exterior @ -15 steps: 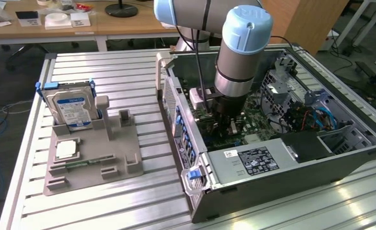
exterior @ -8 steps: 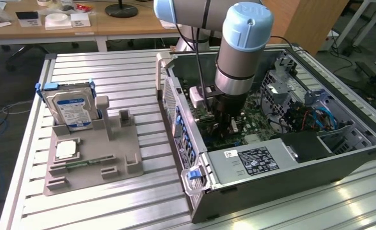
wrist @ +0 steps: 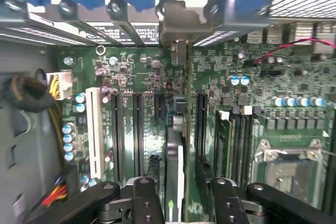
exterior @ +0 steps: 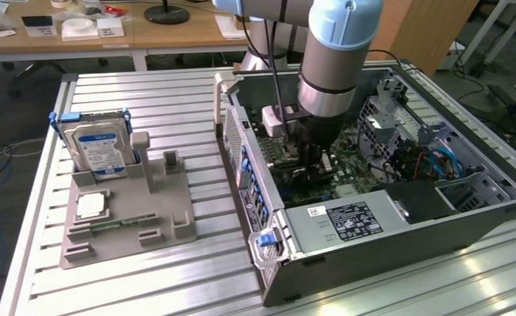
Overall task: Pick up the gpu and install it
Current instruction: 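Insert the gpu into the slot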
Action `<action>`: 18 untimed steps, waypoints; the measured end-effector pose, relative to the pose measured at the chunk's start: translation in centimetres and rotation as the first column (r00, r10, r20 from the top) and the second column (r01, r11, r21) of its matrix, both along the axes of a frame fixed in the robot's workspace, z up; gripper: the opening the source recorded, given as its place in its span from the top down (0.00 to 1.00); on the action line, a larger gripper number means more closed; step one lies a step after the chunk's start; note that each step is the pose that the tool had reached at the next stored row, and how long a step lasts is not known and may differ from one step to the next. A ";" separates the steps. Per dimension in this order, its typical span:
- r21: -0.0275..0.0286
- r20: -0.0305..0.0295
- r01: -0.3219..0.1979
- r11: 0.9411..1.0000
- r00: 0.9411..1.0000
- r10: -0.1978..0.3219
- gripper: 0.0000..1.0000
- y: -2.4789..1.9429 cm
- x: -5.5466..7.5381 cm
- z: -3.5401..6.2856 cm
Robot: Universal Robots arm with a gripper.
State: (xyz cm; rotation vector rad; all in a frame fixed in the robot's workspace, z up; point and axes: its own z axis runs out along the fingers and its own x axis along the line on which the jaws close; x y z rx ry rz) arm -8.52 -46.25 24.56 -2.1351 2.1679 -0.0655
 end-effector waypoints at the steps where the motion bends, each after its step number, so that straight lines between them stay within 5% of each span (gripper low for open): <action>1: 0.000 0.001 0.000 1.000 1.000 0.000 0.58 0.00 0.0 0.37; 7: 0.000 0.009 0.000 1.000 1.000 0.000 0.58 0.00 0.0 2.51; 11: 0.000 0.009 0.000 1.000 1.000 0.000 0.60 0.01 0.0 2.53; 18: 0.000 0.009 0.000 1.000 1.000 0.000 0.90 0.00 0.0 2.53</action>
